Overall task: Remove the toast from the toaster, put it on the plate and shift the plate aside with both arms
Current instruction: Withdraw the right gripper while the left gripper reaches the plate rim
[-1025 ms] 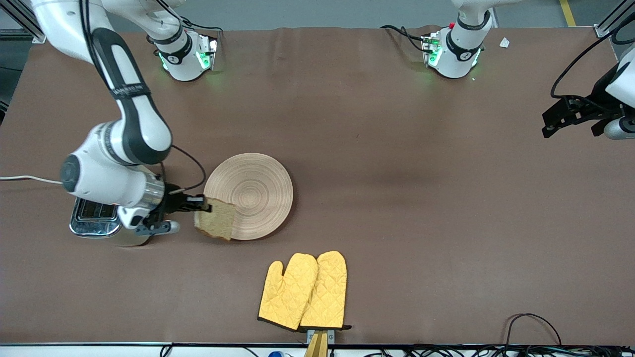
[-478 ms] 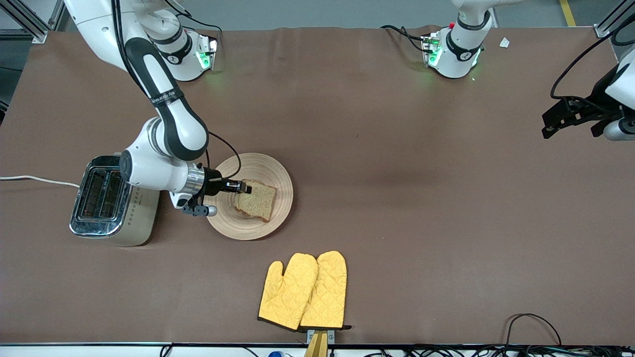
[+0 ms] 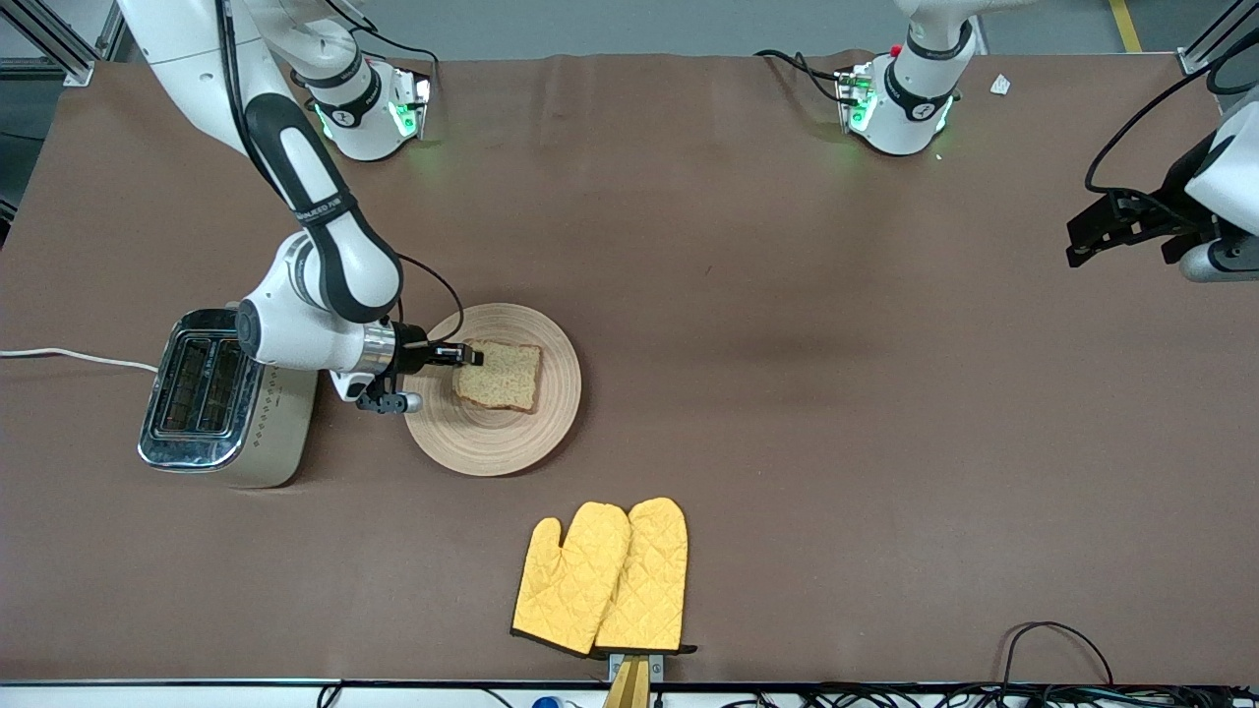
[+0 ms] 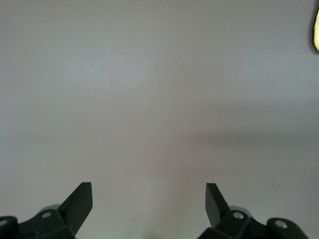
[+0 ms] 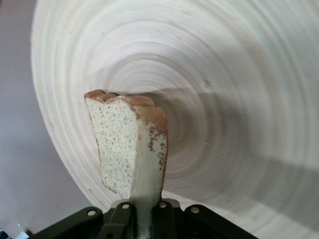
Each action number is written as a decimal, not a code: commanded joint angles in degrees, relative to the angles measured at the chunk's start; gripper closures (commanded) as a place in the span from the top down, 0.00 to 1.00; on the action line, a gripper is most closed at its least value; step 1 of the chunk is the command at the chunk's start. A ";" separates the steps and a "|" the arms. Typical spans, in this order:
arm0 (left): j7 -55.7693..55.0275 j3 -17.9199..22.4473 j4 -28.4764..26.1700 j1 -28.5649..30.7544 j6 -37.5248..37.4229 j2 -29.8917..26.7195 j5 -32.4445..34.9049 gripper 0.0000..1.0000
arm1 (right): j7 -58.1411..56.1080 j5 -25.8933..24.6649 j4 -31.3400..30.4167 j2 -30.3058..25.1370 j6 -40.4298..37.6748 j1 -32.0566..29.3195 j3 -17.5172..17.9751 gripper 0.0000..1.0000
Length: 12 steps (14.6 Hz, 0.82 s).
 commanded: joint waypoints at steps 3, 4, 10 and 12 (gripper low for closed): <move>0.17 -0.41 -0.69 -0.40 -2.38 5.61 -12.31 1.00 | -2.12 0.66 -2.75 -2.39 -0.28 -0.87 -1.58 1.00; 0.17 -0.76 -0.60 -0.92 -1.25 8.06 -14.86 1.00 | -2.12 -0.56 -2.92 -2.65 -0.28 -0.88 -1.67 1.00; -0.62 -1.29 -0.87 -6.63 11.83 25.20 -32.87 1.00 | -1.33 -17.85 -2.49 -8.00 -3.70 -0.88 -6.24 1.00; -0.71 -1.38 -0.78 -10.40 18.77 30.56 -37.37 1.00 | 0.77 -25.41 1.71 -9.68 -8.25 -0.88 -8.08 1.00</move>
